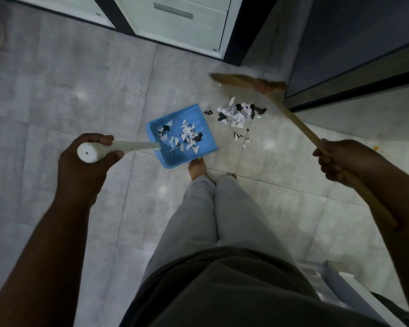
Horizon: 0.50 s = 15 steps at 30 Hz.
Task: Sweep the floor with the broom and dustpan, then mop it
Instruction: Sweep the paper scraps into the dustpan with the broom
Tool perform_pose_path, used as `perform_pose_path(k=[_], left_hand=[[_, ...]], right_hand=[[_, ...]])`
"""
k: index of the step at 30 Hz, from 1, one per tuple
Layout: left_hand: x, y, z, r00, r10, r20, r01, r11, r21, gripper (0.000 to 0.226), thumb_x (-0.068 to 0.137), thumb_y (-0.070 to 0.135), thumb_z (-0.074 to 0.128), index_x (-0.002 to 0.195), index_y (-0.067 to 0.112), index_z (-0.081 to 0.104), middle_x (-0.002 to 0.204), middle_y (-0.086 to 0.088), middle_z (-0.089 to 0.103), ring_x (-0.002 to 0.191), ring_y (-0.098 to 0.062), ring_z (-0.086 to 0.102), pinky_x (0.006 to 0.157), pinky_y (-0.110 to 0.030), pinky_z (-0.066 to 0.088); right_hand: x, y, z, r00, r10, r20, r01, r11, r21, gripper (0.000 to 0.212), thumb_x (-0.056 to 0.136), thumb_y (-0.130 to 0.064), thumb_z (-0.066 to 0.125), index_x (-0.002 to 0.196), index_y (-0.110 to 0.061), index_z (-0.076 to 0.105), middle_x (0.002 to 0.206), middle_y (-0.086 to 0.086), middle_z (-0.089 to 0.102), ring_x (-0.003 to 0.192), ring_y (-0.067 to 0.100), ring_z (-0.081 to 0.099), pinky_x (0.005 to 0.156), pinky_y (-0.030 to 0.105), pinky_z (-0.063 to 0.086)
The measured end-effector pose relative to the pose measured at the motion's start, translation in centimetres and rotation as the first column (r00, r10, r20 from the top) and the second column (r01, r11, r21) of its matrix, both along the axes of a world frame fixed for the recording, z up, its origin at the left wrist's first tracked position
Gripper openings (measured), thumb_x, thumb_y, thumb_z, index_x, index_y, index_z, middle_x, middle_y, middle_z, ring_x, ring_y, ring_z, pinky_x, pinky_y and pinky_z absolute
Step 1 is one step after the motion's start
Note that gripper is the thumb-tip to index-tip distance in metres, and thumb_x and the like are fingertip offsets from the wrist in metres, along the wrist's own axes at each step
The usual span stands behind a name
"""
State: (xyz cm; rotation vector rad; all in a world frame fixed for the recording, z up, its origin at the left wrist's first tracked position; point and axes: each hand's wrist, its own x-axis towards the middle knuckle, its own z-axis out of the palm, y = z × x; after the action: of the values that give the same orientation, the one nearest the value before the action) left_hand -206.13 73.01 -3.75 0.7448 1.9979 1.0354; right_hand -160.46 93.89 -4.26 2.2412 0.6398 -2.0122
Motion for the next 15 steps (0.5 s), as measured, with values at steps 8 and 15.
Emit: perform_pose_path(k=[8, 15], left_hand=[[3.2, -0.2, -0.6, 0.997, -0.036, -0.068, 0.035, 0.999, -0.016, 0.035, 0.077, 0.001, 0.079, 0.093, 0.029, 0.067, 0.115, -0.006, 0.069, 0.108, -0.02, 0.067, 0.094, -0.045, 0.055], [4.2, -0.7, 0.1, 0.997, -0.046, -0.069, 0.045, 0.999, -0.027, 0.035, 0.079, -0.006, 0.075, 0.11, -0.005, 0.061, 0.118, -0.017, 0.067, 0.111, -0.031, 0.065, 0.096, -0.057, 0.05]], right_hand=[[-0.7, -0.2, -8.8, 0.985, -0.175, -0.005, 0.173, 0.978, -0.115, 0.037, 0.105, -0.029, 0.03, 0.077, -0.011, 0.045, 0.044, -0.005, 0.042, 0.029, 0.004, 0.033, 0.031, 0.012, 0.025], [5.4, -8.5, -4.6, 0.975, -0.219, -0.043, 0.212, 0.969, -0.13, 0.032, 0.104, -0.029, 0.039, 0.089, -0.004, 0.052, 0.049, -0.001, 0.045, 0.031, 0.007, 0.035, 0.03, 0.016, 0.029]])
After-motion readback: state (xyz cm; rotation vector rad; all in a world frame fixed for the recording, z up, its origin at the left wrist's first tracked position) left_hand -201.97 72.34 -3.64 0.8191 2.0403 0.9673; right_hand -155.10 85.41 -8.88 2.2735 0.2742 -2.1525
